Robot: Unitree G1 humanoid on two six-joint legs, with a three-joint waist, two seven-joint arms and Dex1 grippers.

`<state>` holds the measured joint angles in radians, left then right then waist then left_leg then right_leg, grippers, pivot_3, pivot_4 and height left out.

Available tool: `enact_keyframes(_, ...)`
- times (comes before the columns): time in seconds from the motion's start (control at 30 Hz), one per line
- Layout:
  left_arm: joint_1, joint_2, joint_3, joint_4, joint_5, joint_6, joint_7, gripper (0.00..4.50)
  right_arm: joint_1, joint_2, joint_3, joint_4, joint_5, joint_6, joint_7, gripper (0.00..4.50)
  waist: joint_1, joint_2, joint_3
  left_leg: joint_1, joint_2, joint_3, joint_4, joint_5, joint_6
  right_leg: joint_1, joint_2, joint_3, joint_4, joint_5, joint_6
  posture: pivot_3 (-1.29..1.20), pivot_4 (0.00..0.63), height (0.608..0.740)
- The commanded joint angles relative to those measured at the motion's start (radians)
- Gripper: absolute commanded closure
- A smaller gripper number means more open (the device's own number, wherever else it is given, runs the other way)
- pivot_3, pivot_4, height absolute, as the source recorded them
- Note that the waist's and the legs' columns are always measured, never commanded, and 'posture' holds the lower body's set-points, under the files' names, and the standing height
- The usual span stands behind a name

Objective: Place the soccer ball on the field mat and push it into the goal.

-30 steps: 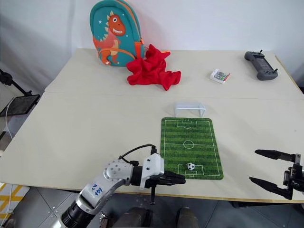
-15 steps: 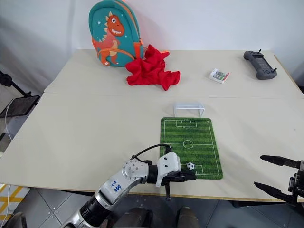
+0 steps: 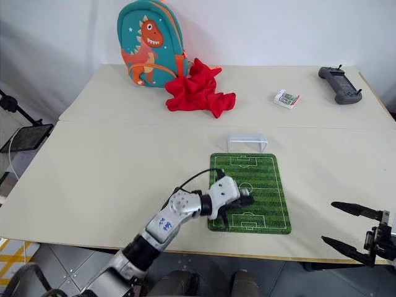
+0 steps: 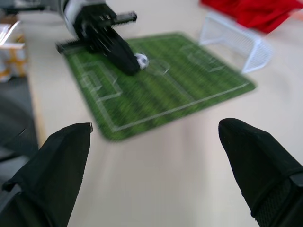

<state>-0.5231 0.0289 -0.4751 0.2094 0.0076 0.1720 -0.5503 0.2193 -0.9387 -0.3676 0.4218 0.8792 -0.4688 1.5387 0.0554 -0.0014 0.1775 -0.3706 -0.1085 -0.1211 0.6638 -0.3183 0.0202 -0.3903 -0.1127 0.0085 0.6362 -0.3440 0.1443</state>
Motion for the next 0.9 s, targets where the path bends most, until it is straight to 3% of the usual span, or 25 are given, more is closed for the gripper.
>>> enact_keyframes(0.03, -0.052, -0.009, 0.056, 0.022, -0.040, -0.130, -0.052, 4.47, -0.011, 0.080, -0.077, -0.094, -0.008, 0.054, -0.121, 0.00, -0.001, 0.001, 0.000, 0.000, 0.000, 0.000, 0.000, 0.000, 0.000, 0.000, 0.000, 0.000, 0.000, 0.000, 0.000, 0.00, 0.150, 0.740)
enact_keyframes(0.13, -0.045, 0.038, 0.120, -0.045, -0.134, -0.173, -0.169, 4.47, -0.018, 0.162, -0.100, -0.170, -0.029, 0.097, -0.231, 0.00, -0.004, 0.003, -0.002, 0.000, 0.001, 0.000, -0.001, 0.000, -0.001, -0.001, 0.000, 0.000, 0.001, 0.000, 0.000, 0.00, 0.150, 0.740)
enact_keyframes(0.27, -0.002, 0.177, 0.240, -0.165, -0.226, -0.171, -0.265, 4.47, -0.037, 0.244, -0.102, -0.230, -0.070, 0.134, -0.327, 0.00, -0.011, 0.006, -0.004, 0.000, 0.001, 0.000, -0.001, 0.000, -0.001, -0.002, 0.000, 0.000, 0.004, 0.000, 0.000, 0.00, 0.150, 0.740)
enact_keyframes(0.43, 0.068, 0.418, 0.420, -0.231, -0.312, -0.135, -0.364, 4.47, -0.099, 0.282, -0.107, -0.230, -0.108, 0.153, -0.359, 0.00, -0.026, 0.007, -0.004, 0.001, 0.001, -0.001, 0.000, 0.000, -0.001, -0.003, 0.000, 0.001, 0.006, 0.000, 0.000, 0.00, 0.150, 0.740)
enact_keyframes(0.57, 0.196, 0.542, 0.573, -0.267, -0.365, -0.129, -0.376, 4.47, -0.162, 0.286, -0.112, -0.177, -0.135, 0.145, -0.345, 0.00, -0.031, 0.007, -0.004, 0.001, 0.001, -0.002, 0.000, 0.000, -0.001, -0.002, -0.001, 0.000, 0.006, 0.000, 0.000, 0.00, 0.150, 0.740)
enact_keyframes(0.7, 0.362, 0.593, 0.666, -0.348, -0.407, -0.107, -0.371, 4.47, -0.228, 0.289, -0.115, -0.114, -0.159, 0.131, -0.336, 0.00, -0.033, 0.007, -0.004, 0.002, 0.001, -0.002, -0.002, 0.000, -0.001, -0.003, -0.001, 0.001, 0.006, 0.000, 0.000, 0.00, 0.150, 0.740)
enact_keyframes(0.9, 0.531, 0.571, 0.730, -0.460, -0.379, -0.107, -0.263, 4.47, -0.310, 0.295, -0.113, -0.035, -0.189, 0.115, -0.317, 0.00, -0.030, 0.007, -0.004, 0.001, 0.001, -0.004, -0.002, 0.000, -0.001, -0.001, -0.002, 0.004, 0.004, 0.000, 0.000, 0.00, 0.150, 0.740)
